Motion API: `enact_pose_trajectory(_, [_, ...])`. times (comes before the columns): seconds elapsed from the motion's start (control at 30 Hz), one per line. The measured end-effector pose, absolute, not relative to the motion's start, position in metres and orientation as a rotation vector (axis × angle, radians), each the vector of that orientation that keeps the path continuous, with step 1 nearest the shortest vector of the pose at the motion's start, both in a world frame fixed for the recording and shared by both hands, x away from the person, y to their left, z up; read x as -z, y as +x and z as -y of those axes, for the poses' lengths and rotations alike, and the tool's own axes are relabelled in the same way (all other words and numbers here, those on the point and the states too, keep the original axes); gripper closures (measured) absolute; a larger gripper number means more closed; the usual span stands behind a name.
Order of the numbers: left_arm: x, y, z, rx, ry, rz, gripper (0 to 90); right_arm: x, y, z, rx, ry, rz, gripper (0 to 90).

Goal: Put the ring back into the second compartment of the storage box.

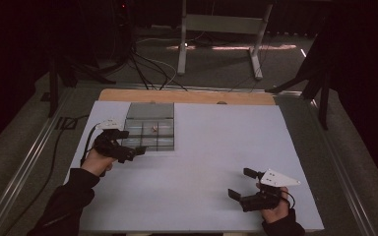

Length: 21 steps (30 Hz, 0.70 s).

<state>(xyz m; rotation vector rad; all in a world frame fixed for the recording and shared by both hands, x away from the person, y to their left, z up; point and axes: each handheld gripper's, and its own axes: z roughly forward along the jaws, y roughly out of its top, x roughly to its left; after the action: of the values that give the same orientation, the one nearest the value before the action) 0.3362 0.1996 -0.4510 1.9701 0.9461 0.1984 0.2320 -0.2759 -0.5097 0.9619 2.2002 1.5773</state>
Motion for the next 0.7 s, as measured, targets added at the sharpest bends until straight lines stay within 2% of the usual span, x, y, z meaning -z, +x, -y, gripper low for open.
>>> enact_pose_trajectory(0.37, [0.482, 0.305, -0.204, -0.193, 1.951, -0.907, 0.4, 0.510, 0.232, 0.276, -1.575, 0.962, -2.201, 0.0])
enact_pose_trajectory(0.5, [0.491, 0.291, -0.204, -0.248, 1.946, -0.909, 0.4, 0.510, 0.232, 0.276, -1.573, 0.966, -2.203, 0.0])
enact_pose_trajectory(0.7, [0.502, 0.274, -0.207, -0.243, 1.946, -0.908, 0.4, 0.510, 0.232, 0.276, -1.574, 0.963, -2.203, 0.0])
